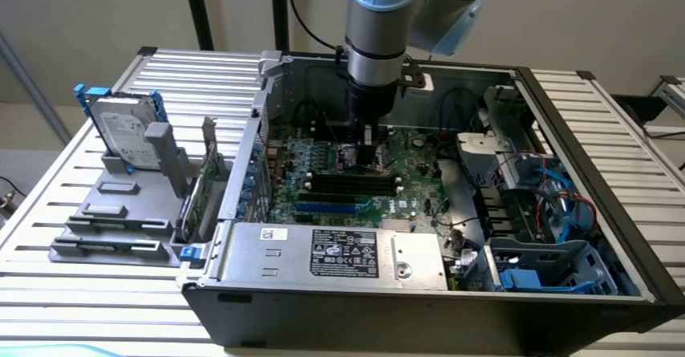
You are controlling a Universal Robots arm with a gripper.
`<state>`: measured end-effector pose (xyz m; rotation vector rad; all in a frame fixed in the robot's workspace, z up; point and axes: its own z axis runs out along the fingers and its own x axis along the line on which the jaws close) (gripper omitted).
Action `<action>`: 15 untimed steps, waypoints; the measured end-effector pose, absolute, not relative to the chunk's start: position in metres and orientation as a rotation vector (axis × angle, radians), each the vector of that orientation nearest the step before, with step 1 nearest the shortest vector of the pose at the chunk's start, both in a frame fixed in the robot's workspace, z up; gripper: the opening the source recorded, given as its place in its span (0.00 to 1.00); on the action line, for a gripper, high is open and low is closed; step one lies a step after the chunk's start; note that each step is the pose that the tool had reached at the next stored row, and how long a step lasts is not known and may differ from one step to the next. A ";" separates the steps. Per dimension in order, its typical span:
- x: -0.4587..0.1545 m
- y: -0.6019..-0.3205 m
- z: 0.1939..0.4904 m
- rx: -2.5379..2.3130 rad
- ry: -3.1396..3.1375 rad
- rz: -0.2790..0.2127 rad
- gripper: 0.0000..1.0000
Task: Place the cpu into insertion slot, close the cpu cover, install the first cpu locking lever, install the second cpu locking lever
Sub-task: 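Place the cpu into insertion slot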
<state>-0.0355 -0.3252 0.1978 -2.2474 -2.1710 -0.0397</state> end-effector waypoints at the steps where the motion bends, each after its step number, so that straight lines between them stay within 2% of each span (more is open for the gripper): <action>1: -0.036 -0.325 0.198 -2.247 -2.171 -0.040 0.63; 8: -0.038 -0.325 0.197 -2.247 -2.171 -0.039 0.63; 11: -0.038 -0.324 0.197 -2.247 -2.171 -0.039 0.60; 12: -0.038 -0.324 0.197 -2.247 -2.171 -0.039 0.55; 15: -0.038 -0.324 0.197 -2.247 -2.172 -0.039 0.55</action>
